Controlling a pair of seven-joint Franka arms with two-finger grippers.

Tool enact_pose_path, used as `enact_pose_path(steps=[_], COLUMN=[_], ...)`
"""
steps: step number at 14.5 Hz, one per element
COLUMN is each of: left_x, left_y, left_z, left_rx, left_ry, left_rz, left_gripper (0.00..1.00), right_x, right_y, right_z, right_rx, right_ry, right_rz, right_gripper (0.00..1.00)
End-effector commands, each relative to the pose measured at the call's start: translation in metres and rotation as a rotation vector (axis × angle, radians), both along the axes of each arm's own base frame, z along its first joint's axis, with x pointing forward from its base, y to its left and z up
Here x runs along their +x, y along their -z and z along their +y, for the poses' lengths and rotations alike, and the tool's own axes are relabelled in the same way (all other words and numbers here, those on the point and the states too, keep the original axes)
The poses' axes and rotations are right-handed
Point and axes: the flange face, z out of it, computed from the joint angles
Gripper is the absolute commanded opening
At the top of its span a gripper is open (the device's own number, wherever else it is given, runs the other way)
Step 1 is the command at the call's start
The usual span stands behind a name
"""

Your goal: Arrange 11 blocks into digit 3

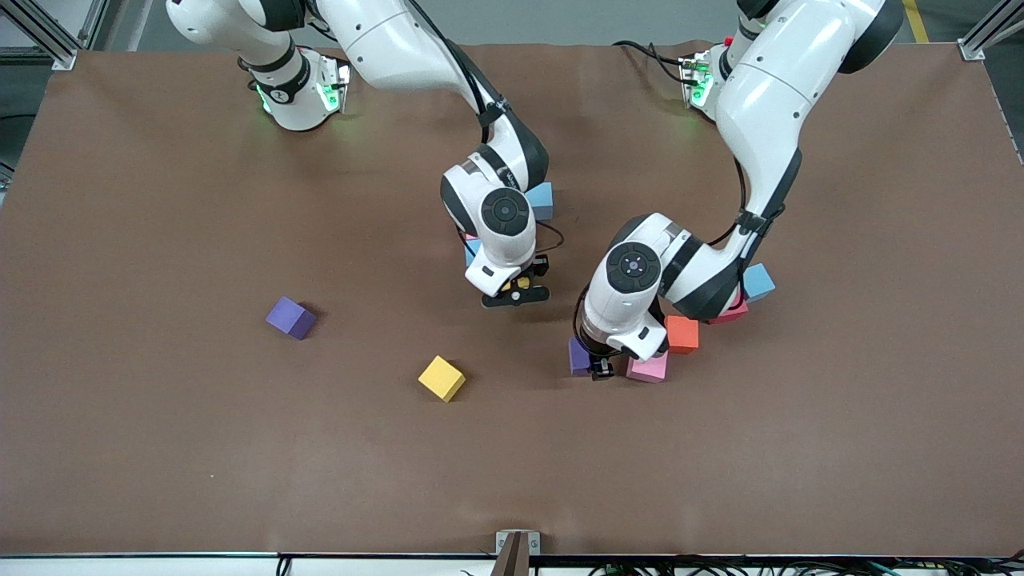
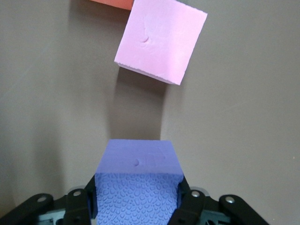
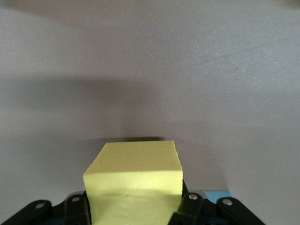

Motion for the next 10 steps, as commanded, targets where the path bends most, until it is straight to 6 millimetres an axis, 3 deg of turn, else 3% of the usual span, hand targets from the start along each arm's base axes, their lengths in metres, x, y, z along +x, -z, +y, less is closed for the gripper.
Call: enact_pose_path(steps=[1, 5, 8, 10], left_x=[-0.005, -0.011, -0.02, -0.046], left_y=[-0.014, -0.018, -0.012, -0.012], left_z=[0.005, 0.008, 0.005, -0.002], left_rx=[0.016, 0.03, 0.04, 0.06], left_ry=[0.001, 0.011, 0.017, 0.049], left_rz=[-0.007, -0.001, 0.015, 0.035], left_gripper=[0.23, 0.23, 0.25, 0.25], right_x=[0.005, 0.032, 0.03, 0.023], right_y=[-0.009, -0.013, -0.016, -0.016], right_z=[-0.014, -0.046, -0.069, -0.088], right_rx=[0.005, 0.011, 0.021, 0.036], right_ry=[-0.011, -0.005, 0.007, 0.016], right_rz=[-0.016, -0.017, -0.023, -0.044], right_gripper=[0.02, 0.02, 0.02, 0.02])
